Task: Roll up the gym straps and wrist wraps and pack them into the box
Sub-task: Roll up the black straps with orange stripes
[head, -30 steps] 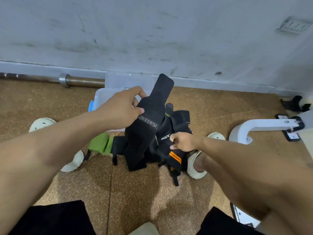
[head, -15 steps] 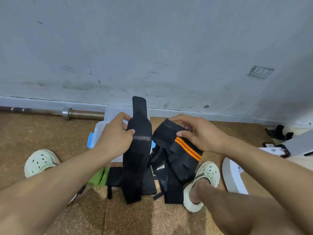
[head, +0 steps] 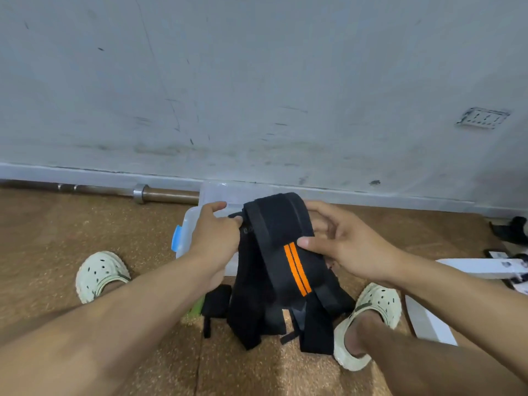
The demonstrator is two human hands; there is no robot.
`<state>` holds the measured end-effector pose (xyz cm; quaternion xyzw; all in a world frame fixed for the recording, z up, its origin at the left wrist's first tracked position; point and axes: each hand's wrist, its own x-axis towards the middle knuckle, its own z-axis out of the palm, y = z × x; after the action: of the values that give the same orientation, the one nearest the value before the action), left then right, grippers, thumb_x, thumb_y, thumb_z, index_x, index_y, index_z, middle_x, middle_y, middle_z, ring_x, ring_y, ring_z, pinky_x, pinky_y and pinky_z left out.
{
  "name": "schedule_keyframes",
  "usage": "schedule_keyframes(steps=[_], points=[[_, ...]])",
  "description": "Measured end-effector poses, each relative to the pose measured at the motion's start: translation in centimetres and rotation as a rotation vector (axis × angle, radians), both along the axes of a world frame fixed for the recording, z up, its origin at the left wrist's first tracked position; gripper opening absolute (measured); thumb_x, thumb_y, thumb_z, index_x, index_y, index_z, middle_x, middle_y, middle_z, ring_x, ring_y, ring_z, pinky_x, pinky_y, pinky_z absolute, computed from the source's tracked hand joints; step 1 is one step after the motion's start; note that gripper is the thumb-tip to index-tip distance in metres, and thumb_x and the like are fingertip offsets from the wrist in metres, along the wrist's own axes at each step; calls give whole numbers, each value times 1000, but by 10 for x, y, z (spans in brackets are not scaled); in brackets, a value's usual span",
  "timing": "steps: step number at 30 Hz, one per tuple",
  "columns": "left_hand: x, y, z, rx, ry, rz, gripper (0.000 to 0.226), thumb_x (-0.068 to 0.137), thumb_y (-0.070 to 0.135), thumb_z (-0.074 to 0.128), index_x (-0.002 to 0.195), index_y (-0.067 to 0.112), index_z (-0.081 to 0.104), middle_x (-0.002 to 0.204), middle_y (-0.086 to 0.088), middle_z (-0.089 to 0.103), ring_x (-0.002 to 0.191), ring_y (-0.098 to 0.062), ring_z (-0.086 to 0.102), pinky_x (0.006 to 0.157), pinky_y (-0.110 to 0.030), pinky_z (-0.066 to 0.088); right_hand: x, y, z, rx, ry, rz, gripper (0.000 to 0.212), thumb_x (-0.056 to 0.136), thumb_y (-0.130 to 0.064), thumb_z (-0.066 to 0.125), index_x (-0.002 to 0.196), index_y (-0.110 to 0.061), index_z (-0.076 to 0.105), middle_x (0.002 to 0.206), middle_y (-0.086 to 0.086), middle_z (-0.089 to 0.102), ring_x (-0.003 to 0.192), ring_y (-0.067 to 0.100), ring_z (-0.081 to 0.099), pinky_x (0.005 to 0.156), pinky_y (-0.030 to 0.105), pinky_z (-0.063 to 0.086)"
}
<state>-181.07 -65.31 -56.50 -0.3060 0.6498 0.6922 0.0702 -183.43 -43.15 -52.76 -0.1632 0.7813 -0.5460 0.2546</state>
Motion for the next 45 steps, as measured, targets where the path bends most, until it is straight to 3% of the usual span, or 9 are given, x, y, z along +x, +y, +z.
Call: schedule_keyframes(steps=[4,6,11,18,24,27,36,40,45], points=[[1,-1,10,44,35,37,31,103,18,55,131,32,49,103,-6,73,101,-26,70,99,-48,55,10,-5,-21,125,-58,100,59,100,-3,63,144,-36,45,114,6,76,93,46,71,66,44,60],[5,2,14,45,47,-18,50,95,28,71,139,29,45,102,-2,73,101,-21,71,100,-45,54,12,-8,-26,208,-57,124,60,97,-7,68,143,-38,45,112,-2,77,93,37,73,66,37,62],[10,8,14,-99,104,-125,92,86,12,80,156,39,26,112,7,69,108,-15,67,91,-32,57,1,-2,-17,268,-378,86,57,83,-29,85,132,-19,58,104,5,78,105,19,74,102,46,56],[13,11,11,-46,149,-365,112,88,0,76,160,46,3,118,12,74,104,-10,72,103,-41,53,-18,12,-29,97,-587,-278,49,95,-51,66,126,-13,71,121,13,75,115,30,71,104,45,55],[13,14,13,53,124,-350,80,91,8,73,156,33,34,110,5,78,104,-17,74,98,-40,55,-23,2,-27,-98,-348,-519,52,85,-5,81,131,-12,58,110,7,78,88,18,77,73,32,62],[12,13,15,42,115,-301,71,93,21,73,153,31,38,103,2,80,93,-16,76,78,-30,56,-20,0,-20,-122,-246,-546,62,80,0,84,133,-13,55,105,5,80,93,20,77,81,39,63],[16,15,11,-100,103,-323,80,94,13,72,158,33,28,98,6,78,80,-6,75,71,-20,56,-22,-1,-6,-302,-333,-712,101,87,3,75,165,-20,13,110,3,77,78,13,78,57,28,59],[10,5,8,-117,71,-135,77,95,10,70,157,29,31,113,-4,73,97,-18,72,94,-36,57,-29,7,0,-280,-285,-655,109,85,2,77,165,-22,6,126,-3,74,95,11,77,75,31,58],[11,2,13,-97,94,-138,53,96,10,68,142,26,49,96,6,77,88,-7,73,69,-16,50,-24,14,8,-240,-221,-470,84,87,5,72,159,-18,34,115,1,78,107,15,74,86,28,51]])
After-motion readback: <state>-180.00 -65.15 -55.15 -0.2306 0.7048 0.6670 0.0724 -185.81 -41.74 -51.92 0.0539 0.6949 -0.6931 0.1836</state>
